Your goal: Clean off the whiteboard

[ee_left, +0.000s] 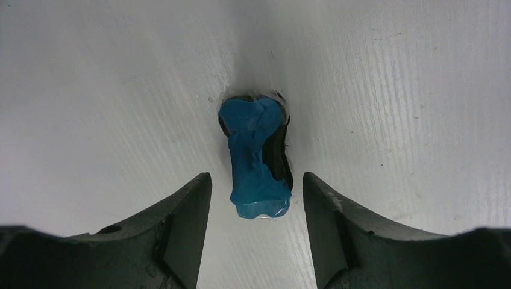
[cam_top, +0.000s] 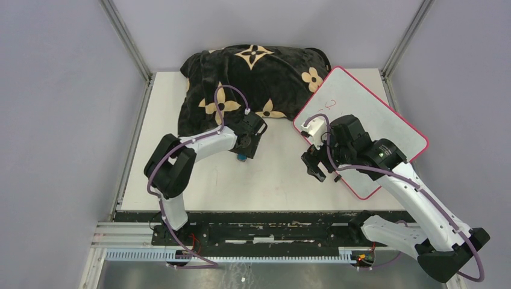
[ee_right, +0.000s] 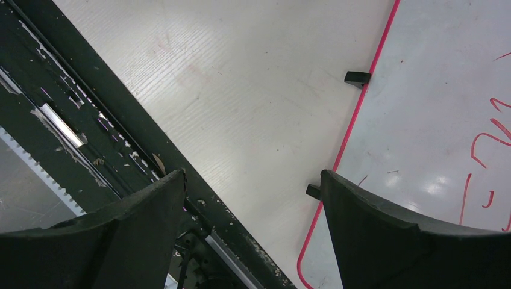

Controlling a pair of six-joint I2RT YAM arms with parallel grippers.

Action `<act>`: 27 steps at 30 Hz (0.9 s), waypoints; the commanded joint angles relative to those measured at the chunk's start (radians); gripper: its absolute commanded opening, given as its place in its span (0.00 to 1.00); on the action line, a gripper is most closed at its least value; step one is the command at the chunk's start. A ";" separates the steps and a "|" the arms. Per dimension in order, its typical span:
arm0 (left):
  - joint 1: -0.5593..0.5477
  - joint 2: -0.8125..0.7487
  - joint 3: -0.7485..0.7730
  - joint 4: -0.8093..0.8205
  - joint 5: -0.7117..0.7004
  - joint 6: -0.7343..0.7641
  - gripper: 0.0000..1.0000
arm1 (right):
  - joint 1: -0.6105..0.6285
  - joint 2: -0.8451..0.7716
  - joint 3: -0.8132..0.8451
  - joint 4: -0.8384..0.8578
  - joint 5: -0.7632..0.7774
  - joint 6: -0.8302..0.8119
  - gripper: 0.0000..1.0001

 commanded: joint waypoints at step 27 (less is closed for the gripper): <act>0.056 0.044 0.055 0.052 0.124 -0.011 0.29 | -0.004 -0.042 0.012 0.023 0.007 -0.013 0.90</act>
